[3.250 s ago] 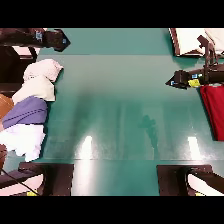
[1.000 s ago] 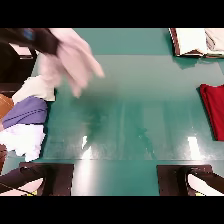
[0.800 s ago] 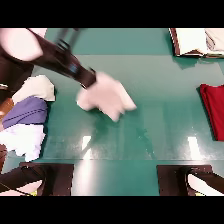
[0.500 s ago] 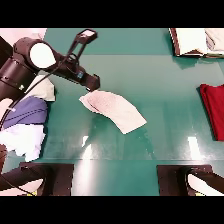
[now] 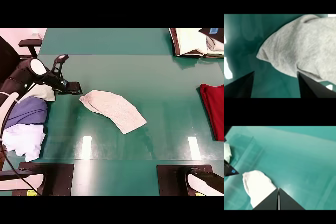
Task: Fold the shirts.
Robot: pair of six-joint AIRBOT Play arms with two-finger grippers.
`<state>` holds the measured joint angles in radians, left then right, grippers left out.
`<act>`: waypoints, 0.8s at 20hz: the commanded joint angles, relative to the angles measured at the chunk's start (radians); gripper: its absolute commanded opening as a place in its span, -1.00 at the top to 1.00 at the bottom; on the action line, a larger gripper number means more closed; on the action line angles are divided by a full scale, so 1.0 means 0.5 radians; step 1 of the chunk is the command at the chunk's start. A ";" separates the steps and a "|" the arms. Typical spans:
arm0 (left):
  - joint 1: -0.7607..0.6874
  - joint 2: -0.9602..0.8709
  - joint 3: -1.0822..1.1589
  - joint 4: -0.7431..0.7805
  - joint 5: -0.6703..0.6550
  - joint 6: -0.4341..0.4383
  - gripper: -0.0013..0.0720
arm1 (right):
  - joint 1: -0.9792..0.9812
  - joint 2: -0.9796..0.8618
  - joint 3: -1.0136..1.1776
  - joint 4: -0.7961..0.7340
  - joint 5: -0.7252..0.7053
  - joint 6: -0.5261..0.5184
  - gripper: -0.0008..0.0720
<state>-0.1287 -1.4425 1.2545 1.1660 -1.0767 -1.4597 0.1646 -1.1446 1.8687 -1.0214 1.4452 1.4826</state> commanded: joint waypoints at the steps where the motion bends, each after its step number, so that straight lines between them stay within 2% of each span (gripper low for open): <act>1: 0.049 -0.134 -0.047 -0.442 0.092 0.223 -0.73 | 0.001 -0.001 -0.124 0.002 0.002 0.001 0.93; 2: 0.042 -0.150 -0.047 -0.529 0.136 0.275 -0.73 | 0.001 -0.001 -0.159 0.002 -0.011 0.001 0.93; 7: -0.066 -0.253 -0.047 -0.498 0.248 0.287 -0.72 | -0.001 -0.001 -0.449 -0.005 -0.011 0.001 0.93; 8: -0.069 -0.269 -0.047 -0.500 0.253 0.283 -0.36 | -0.006 -0.001 -0.535 -0.005 -0.011 0.001 0.93; 9: -0.069 -0.285 -0.047 -0.499 0.253 0.288 0.19 | -0.019 -0.001 -0.636 -0.005 -0.006 0.001 0.93; 11: -0.069 -0.290 -0.044 -0.498 0.253 0.315 0.78 | -0.076 -0.001 -0.867 -0.005 -0.010 0.002 0.93; 12: -0.069 -0.288 -0.041 -0.483 0.252 0.331 0.91 | -0.116 -0.001 -0.992 -0.005 -0.011 0.001 0.93; 14: -0.069 -0.287 0.004 -0.441 0.220 0.314 0.91 | -0.201 -0.001 -1.289 -0.002 -0.024 0.002 0.93; 15: -0.069 -0.287 0.037 -0.438 0.195 0.318 0.91 | -0.233 -0.001 -1.458 0.002 -0.036 0.002 0.82; 16: -0.069 -0.287 0.077 -0.438 0.175 0.318 0.91 | -0.255 -0.002 -1.622 0.002 -0.076 0.002 0.18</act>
<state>-0.1623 -1.5837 1.2606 0.9363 -0.9665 -1.3060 0.0765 -1.1450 1.2514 -1.0237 1.4273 1.4830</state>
